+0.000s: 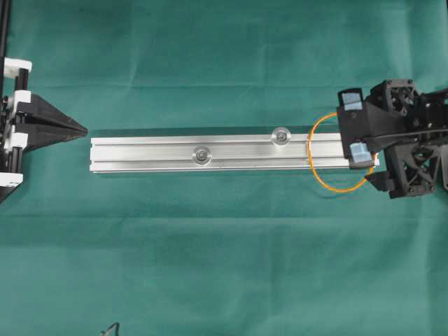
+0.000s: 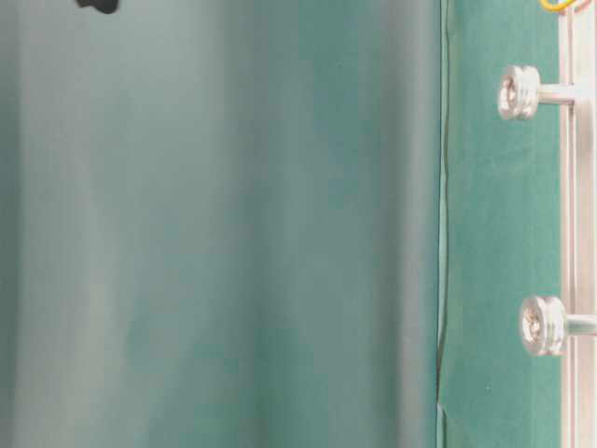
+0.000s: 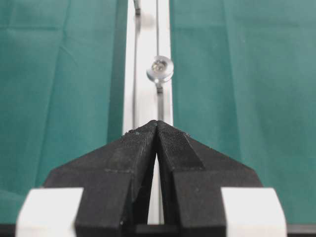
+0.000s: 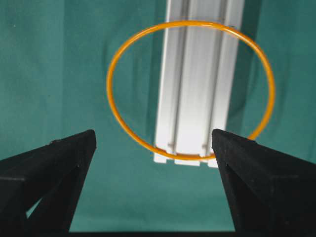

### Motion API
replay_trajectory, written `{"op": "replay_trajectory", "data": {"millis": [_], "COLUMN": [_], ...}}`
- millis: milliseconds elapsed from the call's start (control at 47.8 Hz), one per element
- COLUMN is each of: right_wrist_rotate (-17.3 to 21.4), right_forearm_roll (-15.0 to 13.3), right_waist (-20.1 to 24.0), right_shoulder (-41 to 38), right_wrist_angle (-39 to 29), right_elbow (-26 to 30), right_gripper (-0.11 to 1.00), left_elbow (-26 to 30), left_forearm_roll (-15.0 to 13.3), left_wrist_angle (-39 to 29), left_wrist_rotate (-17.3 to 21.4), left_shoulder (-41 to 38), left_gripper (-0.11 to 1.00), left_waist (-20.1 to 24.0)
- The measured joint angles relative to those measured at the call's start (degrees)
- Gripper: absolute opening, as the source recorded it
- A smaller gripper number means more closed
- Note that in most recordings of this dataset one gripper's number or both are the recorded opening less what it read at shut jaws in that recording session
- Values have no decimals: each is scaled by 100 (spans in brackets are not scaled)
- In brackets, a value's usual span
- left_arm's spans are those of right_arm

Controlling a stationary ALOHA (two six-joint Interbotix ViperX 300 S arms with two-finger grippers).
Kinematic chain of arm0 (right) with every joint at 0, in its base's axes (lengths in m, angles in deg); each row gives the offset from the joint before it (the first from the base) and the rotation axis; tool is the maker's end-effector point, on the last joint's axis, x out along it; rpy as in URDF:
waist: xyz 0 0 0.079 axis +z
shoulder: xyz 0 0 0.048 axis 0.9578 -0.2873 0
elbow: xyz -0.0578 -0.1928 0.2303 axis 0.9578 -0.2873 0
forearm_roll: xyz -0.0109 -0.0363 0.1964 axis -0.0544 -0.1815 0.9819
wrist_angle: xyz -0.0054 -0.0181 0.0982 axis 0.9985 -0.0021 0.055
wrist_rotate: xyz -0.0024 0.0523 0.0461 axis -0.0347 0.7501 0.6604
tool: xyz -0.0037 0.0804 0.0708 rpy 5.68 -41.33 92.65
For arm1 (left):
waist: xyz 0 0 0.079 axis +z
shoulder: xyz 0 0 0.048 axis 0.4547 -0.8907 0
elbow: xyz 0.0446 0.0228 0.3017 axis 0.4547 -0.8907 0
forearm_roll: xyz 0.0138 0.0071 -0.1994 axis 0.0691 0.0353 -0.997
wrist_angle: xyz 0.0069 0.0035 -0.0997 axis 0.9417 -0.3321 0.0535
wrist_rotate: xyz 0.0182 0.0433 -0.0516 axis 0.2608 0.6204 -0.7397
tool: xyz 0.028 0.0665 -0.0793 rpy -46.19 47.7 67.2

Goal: Hook the rubber onto the shaft.
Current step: 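Close the right gripper on the near side of the orange band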

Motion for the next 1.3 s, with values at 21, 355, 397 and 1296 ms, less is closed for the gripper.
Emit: {"op": "replay_trajectory", "data": {"millis": [21,355,397,1296], "right_wrist_rotate": [-9,0,9,26], "right_forearm_roll": [18,246,264,756], "right_waist": [18,141,158,519], "right_shoulder": [-18,-281,-325,-1204], "right_wrist_angle": [70,633,703,2338], "right_elbow": [-26,-308,-343,-993], "right_gripper": [98,98,98,98], "left_elbow": [0,0,0,0], "left_forearm_roll": [0,0,0,0], "left_wrist_angle": [0,0,0,9], "left_wrist_rotate": [0,0,0,-9], "left_shoulder": [0,0,0,0], "left_gripper": [0,0,0,0], "left_waist": [0,0,0,0]}}
